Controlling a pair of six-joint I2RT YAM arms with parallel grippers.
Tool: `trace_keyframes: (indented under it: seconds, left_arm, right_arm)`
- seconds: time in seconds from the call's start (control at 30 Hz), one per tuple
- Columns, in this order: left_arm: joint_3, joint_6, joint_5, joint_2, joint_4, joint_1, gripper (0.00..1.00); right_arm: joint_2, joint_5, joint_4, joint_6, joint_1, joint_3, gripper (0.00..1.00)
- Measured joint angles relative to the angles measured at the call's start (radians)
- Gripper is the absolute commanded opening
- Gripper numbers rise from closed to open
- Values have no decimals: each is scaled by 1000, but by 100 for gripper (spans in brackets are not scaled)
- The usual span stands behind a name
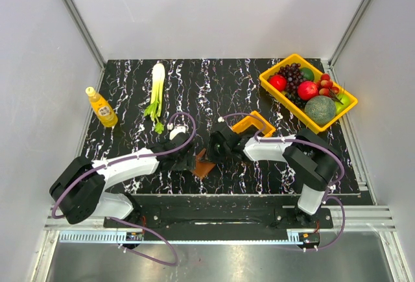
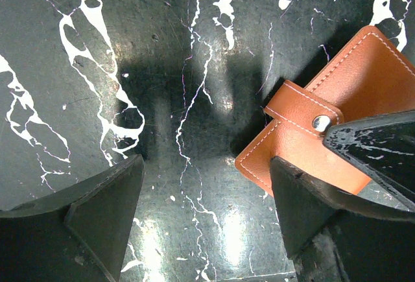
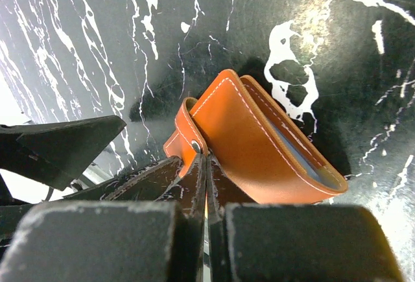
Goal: Put the credit cards into the card holder
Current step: Close the card holder at the center of the board.
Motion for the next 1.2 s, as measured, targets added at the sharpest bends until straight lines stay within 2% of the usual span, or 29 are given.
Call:
trace_keyframes:
  seconds: [0.63, 1.2]
  left_arm:
    - [2, 0, -3, 1, -1, -1, 81]
    - [3, 3, -31, -24, -27, -3, 85]
  right_arm:
    - [7, -26, 86, 52, -8, -49, 0]
    - [22, -47, 69, 59, -17, -36, 0]
